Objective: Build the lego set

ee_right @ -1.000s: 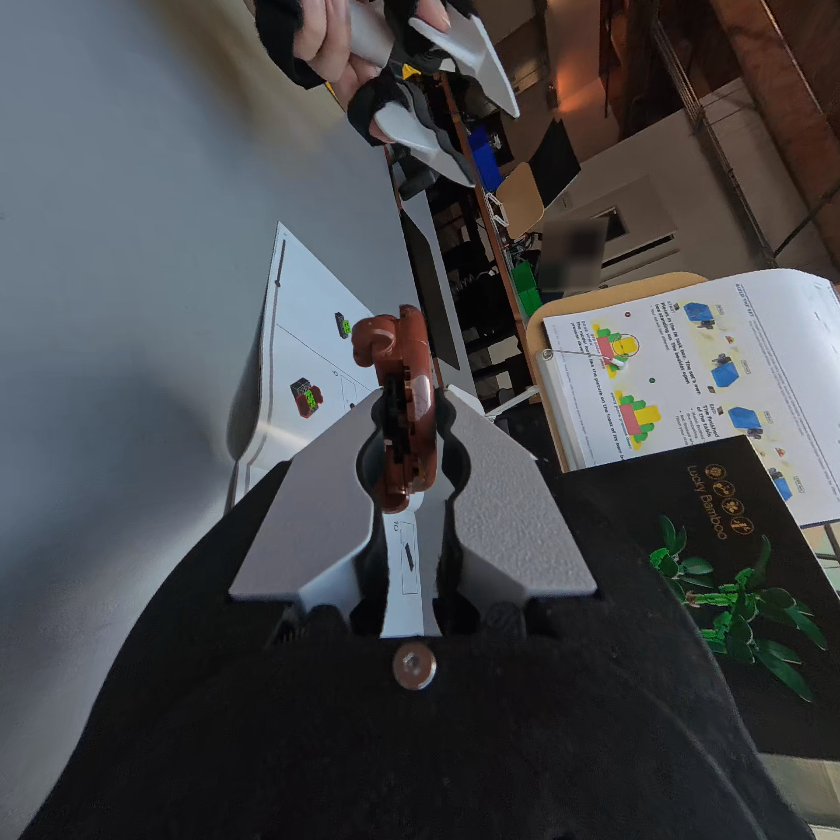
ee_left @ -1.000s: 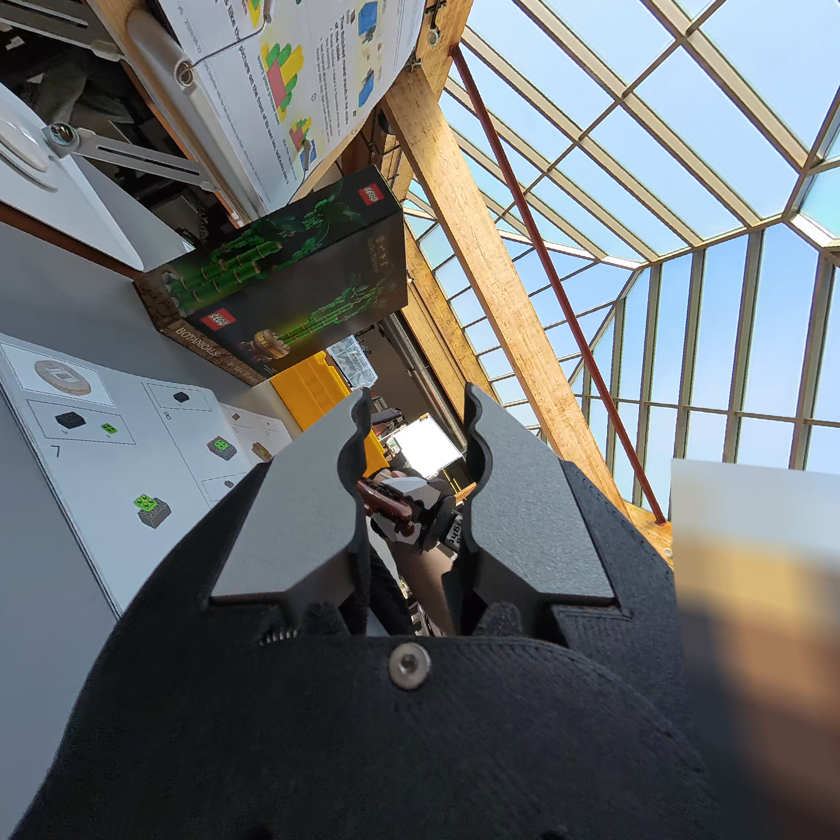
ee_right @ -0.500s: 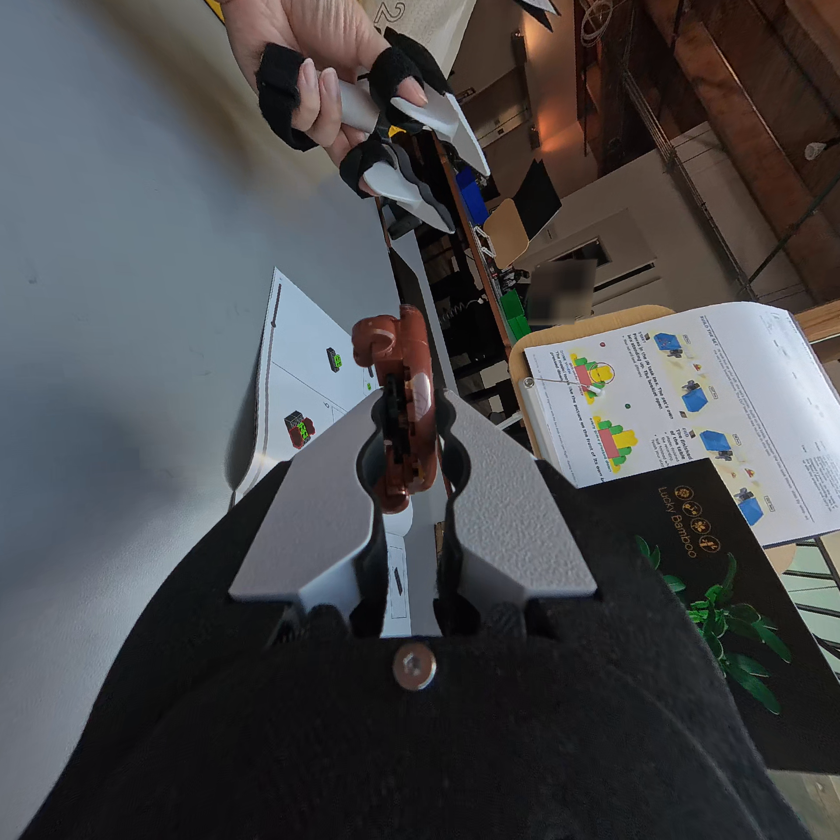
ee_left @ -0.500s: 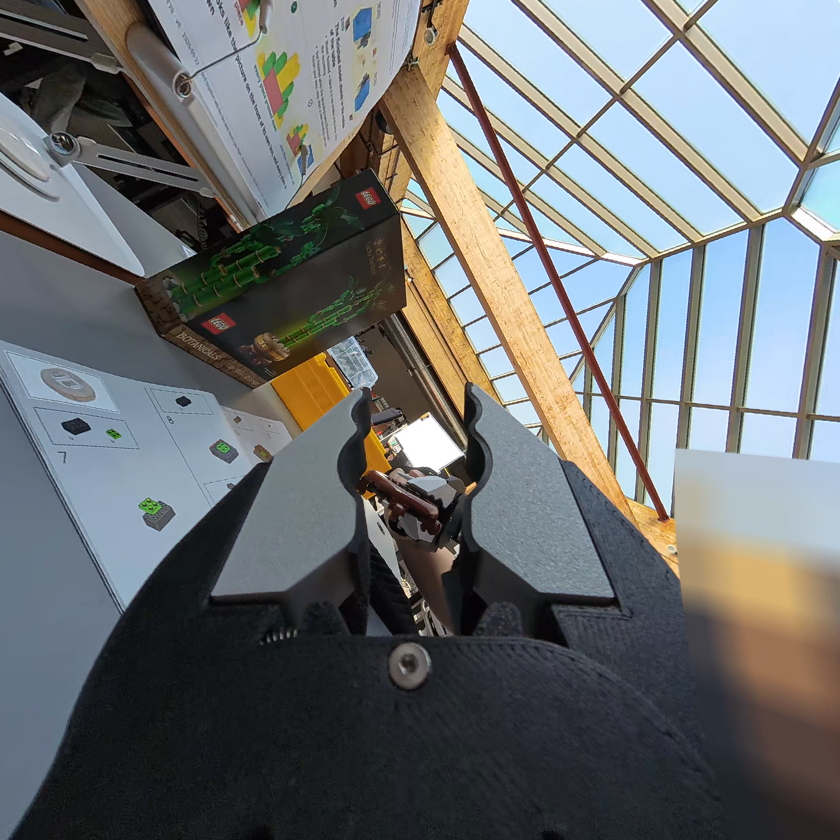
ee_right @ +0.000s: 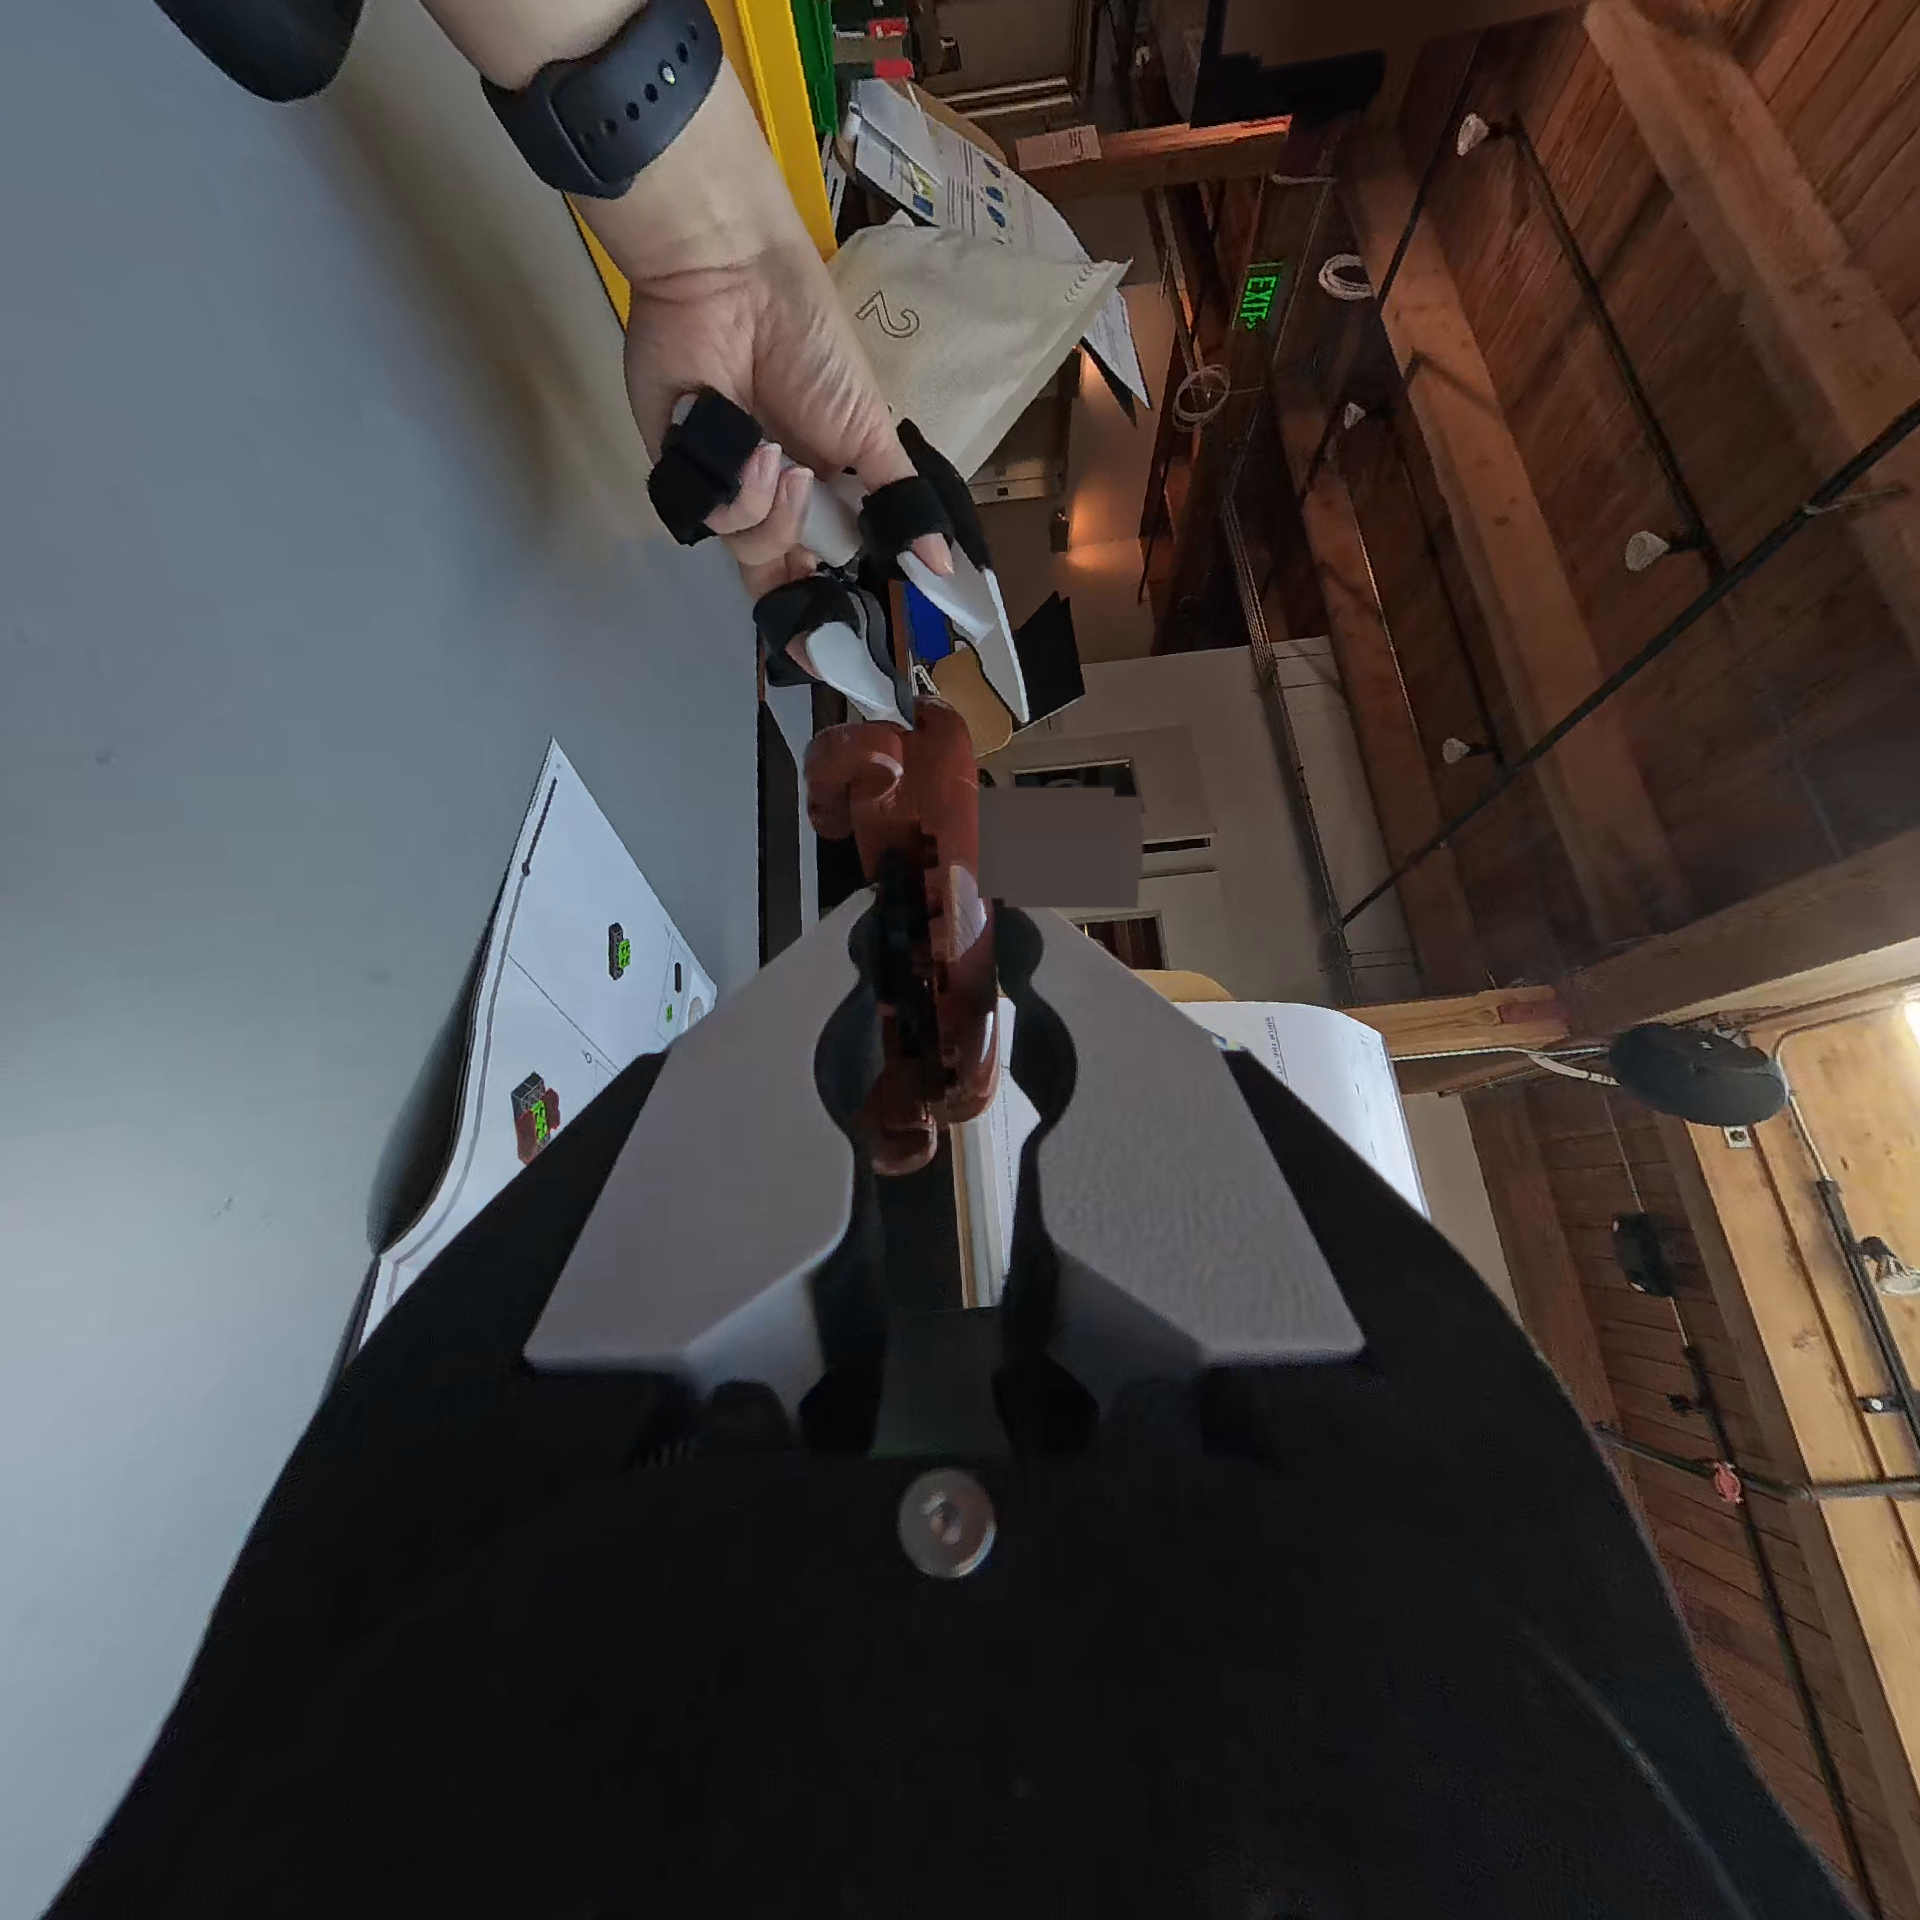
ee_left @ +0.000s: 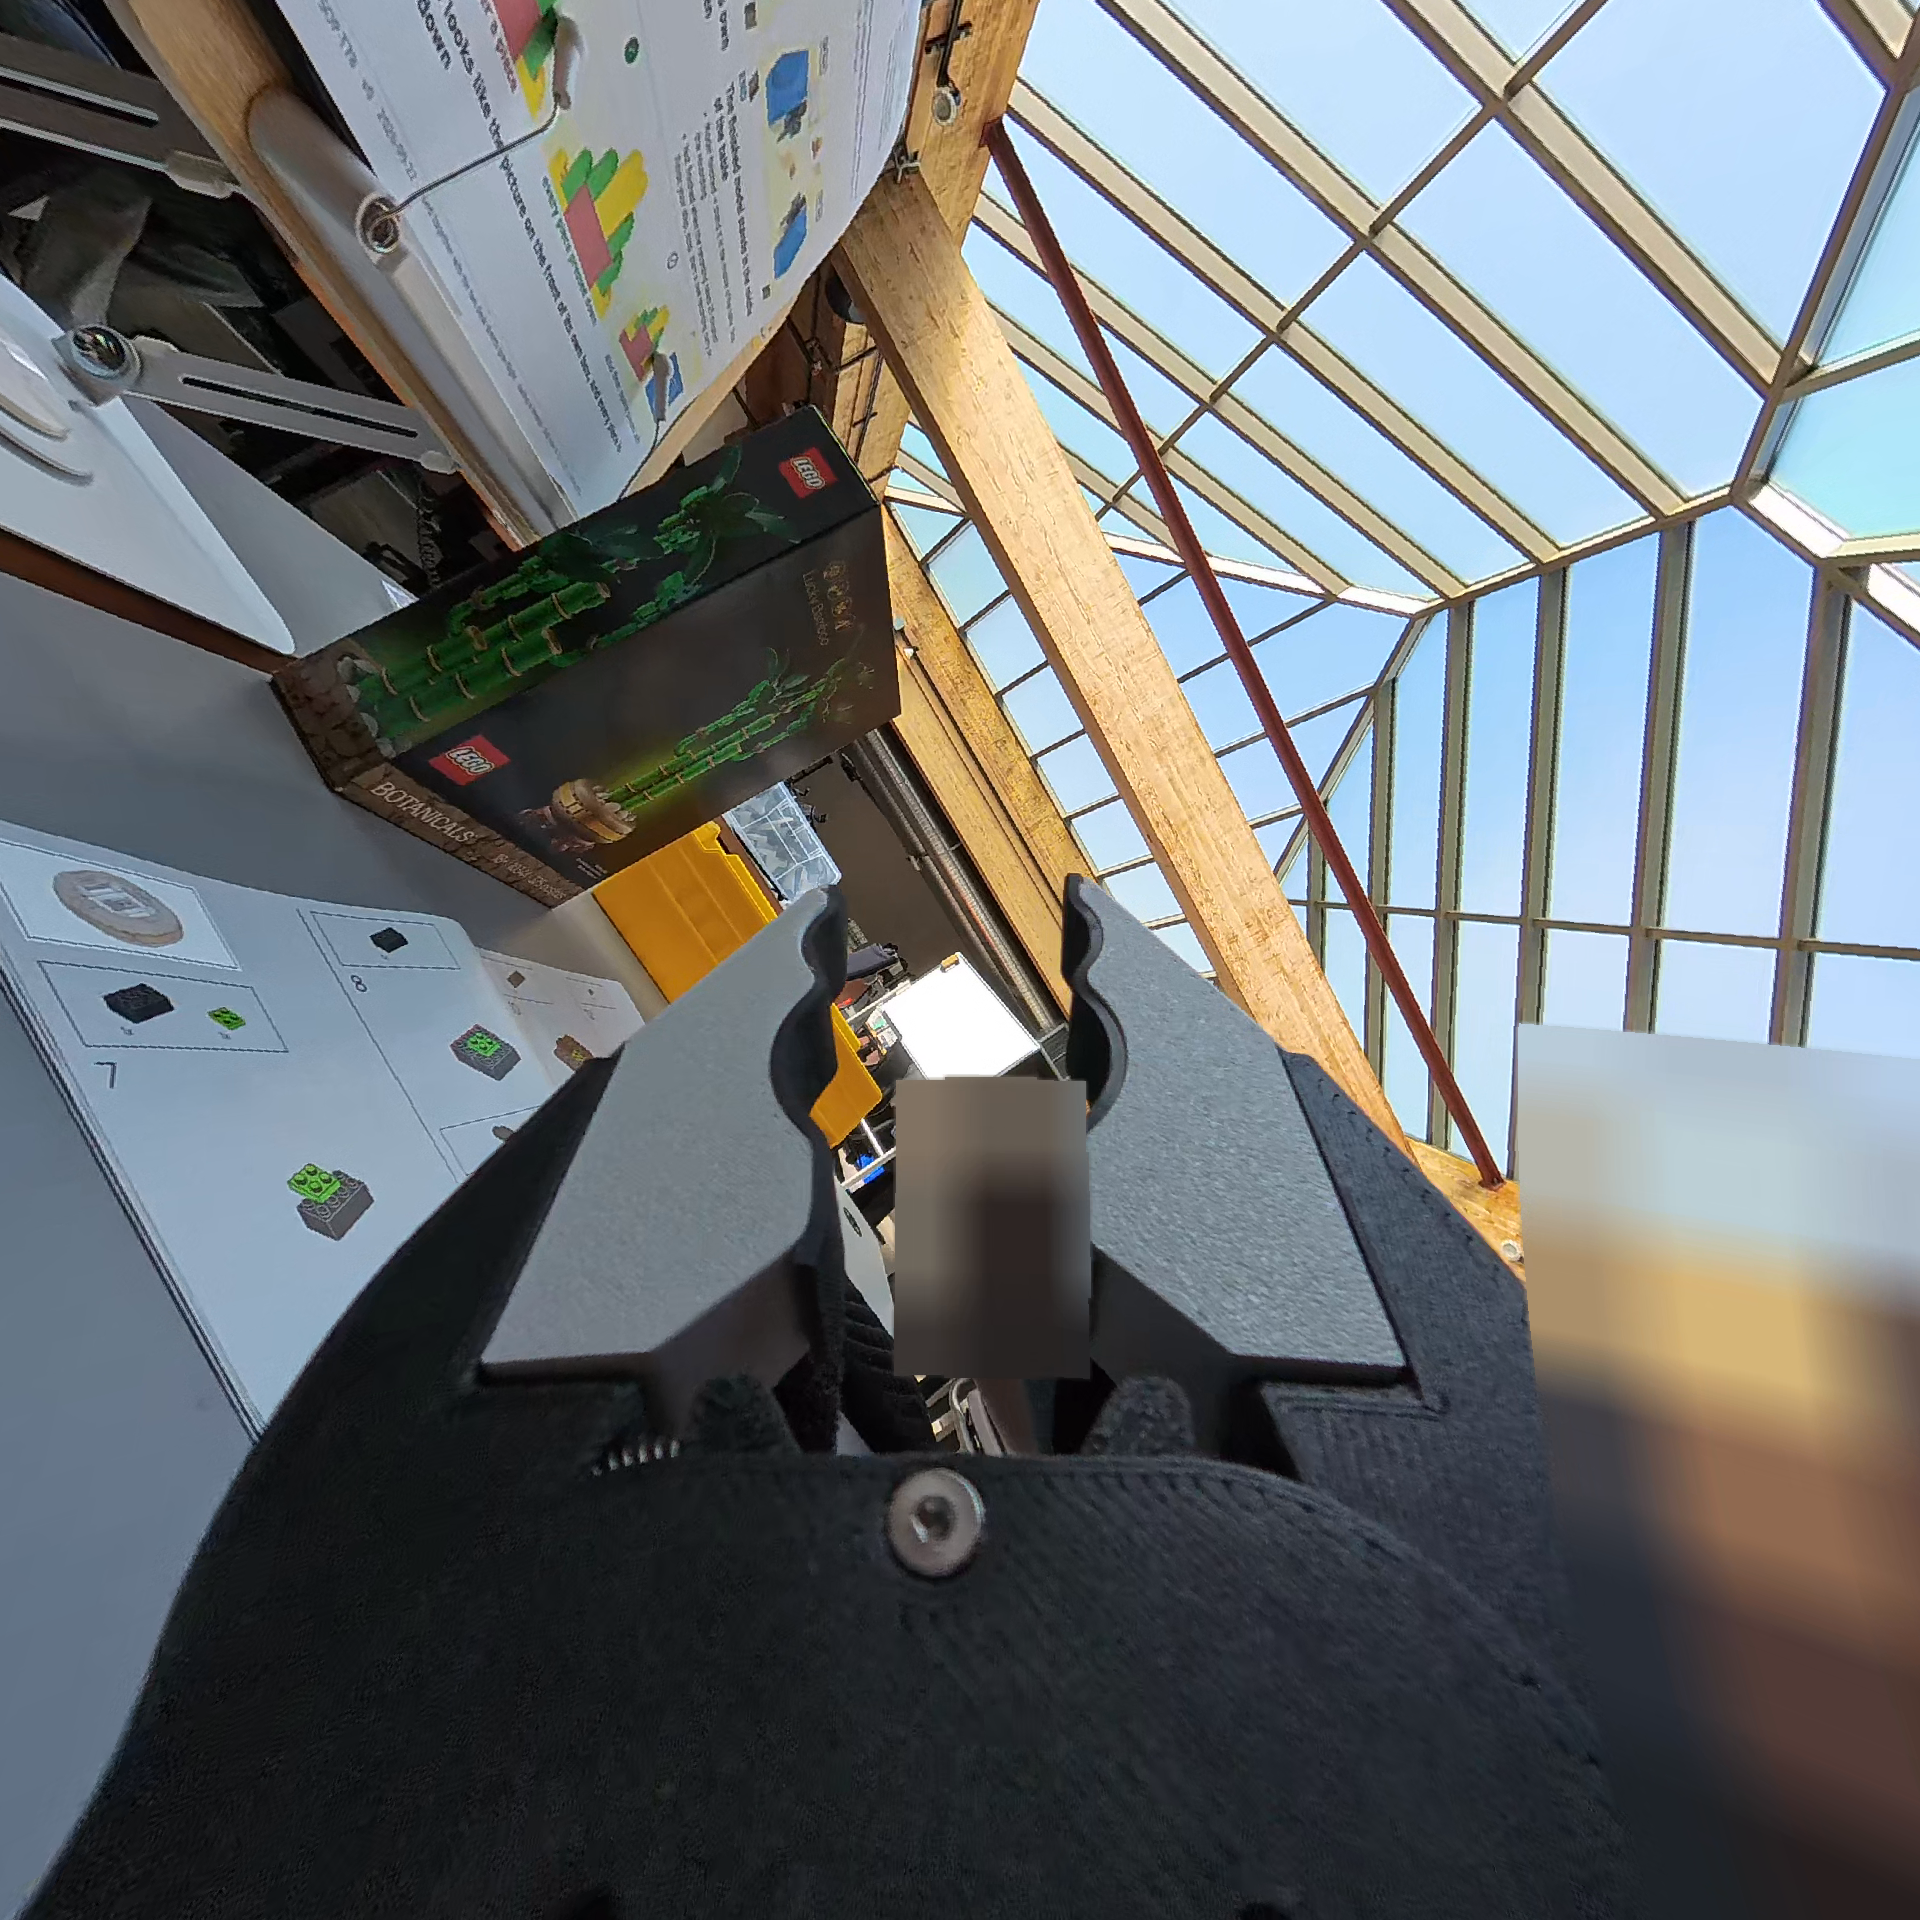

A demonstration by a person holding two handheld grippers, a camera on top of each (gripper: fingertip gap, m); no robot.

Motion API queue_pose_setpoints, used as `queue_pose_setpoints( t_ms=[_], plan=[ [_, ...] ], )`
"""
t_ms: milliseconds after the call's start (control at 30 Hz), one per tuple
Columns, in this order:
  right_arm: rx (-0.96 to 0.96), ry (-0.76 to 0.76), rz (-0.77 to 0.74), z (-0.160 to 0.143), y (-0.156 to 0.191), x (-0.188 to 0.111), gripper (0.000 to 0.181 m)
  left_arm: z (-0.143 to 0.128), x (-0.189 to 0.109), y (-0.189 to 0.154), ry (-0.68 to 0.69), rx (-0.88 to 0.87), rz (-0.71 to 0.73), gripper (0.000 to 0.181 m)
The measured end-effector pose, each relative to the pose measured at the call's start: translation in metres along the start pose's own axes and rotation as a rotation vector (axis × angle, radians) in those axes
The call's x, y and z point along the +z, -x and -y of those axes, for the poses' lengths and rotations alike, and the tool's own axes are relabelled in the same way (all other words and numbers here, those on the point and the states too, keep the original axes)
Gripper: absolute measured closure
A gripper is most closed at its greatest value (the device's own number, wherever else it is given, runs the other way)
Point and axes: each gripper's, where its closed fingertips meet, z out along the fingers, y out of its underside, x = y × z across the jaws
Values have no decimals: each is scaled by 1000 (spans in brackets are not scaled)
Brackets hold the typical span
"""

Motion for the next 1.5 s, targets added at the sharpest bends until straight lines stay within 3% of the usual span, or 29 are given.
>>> queue_pose_setpoints(
  t_ms=[100, 200, 367, 500, 767, 1100, 1133, 1333, 1500],
  plan=[
    [78, -14, 41, 2, 18, 10, 164, 1, -1, -2, -5, -8, -6, 143],
    [243, -54, 79, 11, 40, 45, 164, 7, -6, -8, -10, 10, -10, 143],
    [137, -133, 193, 28, 87, 127, 163, 26, -26, -33, -59, 112, -21, 143],
    [60, -158, 254, 19, 98, 186, 163, 40, -49, -32, -80, 222, 102, 143],
    [-49, -209, 298, 3, 111, 264, 163, 52, -66, -35, -121, 226, 97, 142],
    [-90, -206, 362, -10, 134, 306, 159, 50, -66, -31, -105, 235, 123, 141],
    [-93, -190, 382, -14, 138, 306, 152, 50, -65, -31, -105, 232, 118, 141],
    [-115, -174, 420, -24, 139, 298, 149, 52, -65, -27, -118, 214, 112, 141],
    [-115, -143, 618, -34, 136, 279, 136, 47, -61, -26, -97, 215, 115, 142]
  ],
)
